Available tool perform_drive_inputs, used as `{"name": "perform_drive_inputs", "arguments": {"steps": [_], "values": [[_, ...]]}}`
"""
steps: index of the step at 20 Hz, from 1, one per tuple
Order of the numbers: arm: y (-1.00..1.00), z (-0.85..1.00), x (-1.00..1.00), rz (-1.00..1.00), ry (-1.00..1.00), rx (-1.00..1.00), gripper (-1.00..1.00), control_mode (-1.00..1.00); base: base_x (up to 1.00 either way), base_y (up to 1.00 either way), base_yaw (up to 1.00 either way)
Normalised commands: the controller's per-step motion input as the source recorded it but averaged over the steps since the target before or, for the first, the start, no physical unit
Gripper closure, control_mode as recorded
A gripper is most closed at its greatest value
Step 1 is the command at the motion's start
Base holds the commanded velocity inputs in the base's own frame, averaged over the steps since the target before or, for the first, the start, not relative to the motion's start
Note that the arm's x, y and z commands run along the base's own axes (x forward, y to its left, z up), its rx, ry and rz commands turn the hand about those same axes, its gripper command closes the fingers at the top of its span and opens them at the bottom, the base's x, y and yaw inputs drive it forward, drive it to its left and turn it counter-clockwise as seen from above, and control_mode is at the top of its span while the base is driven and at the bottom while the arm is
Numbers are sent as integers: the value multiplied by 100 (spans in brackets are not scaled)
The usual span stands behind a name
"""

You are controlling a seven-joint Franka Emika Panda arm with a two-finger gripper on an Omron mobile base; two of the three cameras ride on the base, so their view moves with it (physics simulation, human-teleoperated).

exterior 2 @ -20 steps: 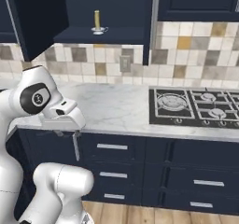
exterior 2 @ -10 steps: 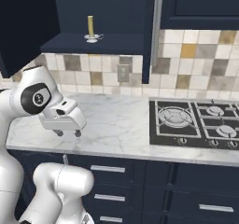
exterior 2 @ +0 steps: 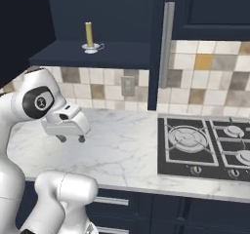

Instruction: Get the candle and the liquor from the cabinet and move them to the dining counter.

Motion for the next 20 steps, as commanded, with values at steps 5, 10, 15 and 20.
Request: {"name": "perform_drive_inputs", "arguments": {"steps": [5, 10, 15, 20], "values": [[0, 0, 0, 0, 0, 0, -100, 100, 45, 0, 8], [0, 0, 0, 0, 0, 0, -100, 100, 7, 0, 0], [0, 0, 0, 0, 0, 0, -100, 100, 0, 0, 0], [0, 0, 0, 0, 0, 0, -100, 100, 0, 0, 0]]}}
